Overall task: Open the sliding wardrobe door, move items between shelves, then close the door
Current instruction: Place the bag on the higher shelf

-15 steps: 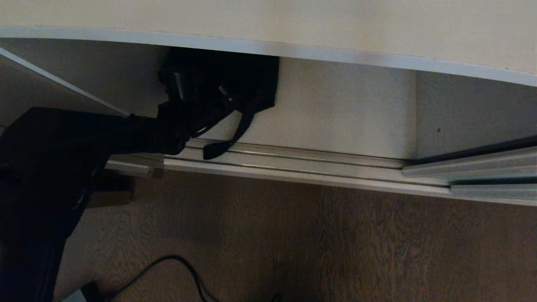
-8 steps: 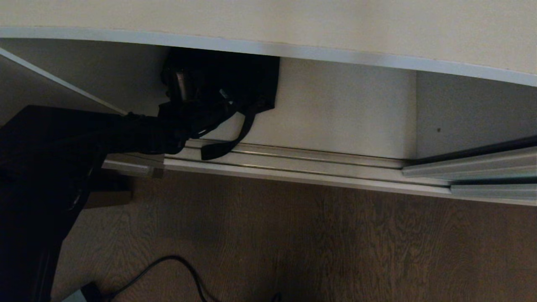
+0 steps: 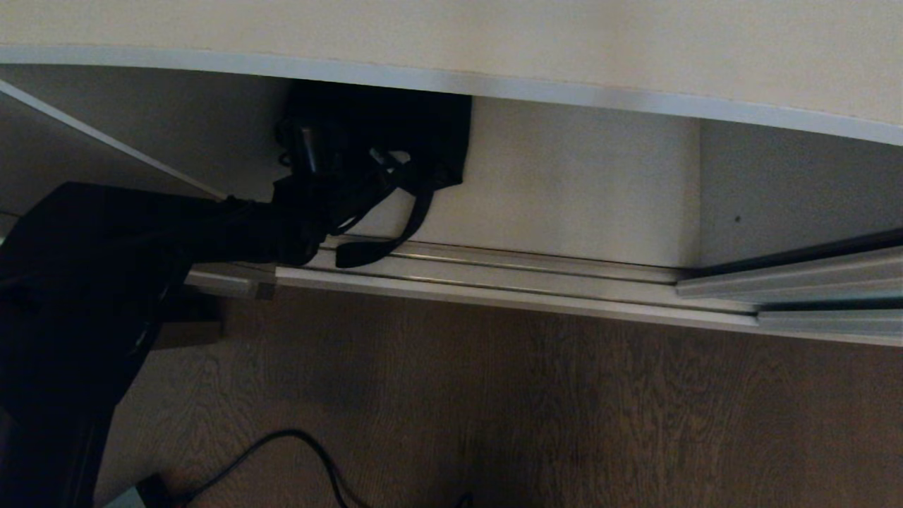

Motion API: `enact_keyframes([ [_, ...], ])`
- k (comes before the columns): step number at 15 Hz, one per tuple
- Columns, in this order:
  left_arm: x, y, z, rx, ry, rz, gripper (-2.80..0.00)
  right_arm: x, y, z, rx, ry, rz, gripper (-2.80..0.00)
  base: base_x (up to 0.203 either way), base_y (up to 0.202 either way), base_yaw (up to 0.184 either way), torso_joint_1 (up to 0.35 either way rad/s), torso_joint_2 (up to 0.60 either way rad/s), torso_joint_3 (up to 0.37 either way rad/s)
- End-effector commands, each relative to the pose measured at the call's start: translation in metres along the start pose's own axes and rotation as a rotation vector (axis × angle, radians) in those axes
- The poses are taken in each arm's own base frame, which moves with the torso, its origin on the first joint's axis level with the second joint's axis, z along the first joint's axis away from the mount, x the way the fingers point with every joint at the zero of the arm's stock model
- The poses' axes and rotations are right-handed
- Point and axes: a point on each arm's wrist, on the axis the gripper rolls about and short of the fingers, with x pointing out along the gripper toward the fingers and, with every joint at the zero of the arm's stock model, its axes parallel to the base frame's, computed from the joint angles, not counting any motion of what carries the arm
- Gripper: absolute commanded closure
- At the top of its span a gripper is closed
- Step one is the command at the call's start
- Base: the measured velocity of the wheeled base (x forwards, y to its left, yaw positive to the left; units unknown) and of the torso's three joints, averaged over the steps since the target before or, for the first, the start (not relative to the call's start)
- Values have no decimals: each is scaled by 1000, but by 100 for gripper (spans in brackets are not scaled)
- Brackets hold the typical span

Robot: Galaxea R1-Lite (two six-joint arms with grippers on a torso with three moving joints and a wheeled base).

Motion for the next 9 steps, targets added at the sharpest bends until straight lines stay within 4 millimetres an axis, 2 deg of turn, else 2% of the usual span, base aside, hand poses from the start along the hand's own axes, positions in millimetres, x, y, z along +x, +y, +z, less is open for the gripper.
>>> enact_keyframes([
  [1, 4, 9, -9, -39, 13, 17, -280, 0, 0, 0, -1, -5, 1, 0, 0, 0, 0, 0, 0, 0],
  [6, 12, 20, -13, -94, 7, 18, -280, 0, 0, 0, 1, -5, 1, 0, 0, 0, 0, 0, 0, 0],
  [9, 16, 18, -9, -128, -22, -1, -280, 0, 0, 0, -1, -5, 1, 0, 0, 0, 0, 0, 0, 0],
])
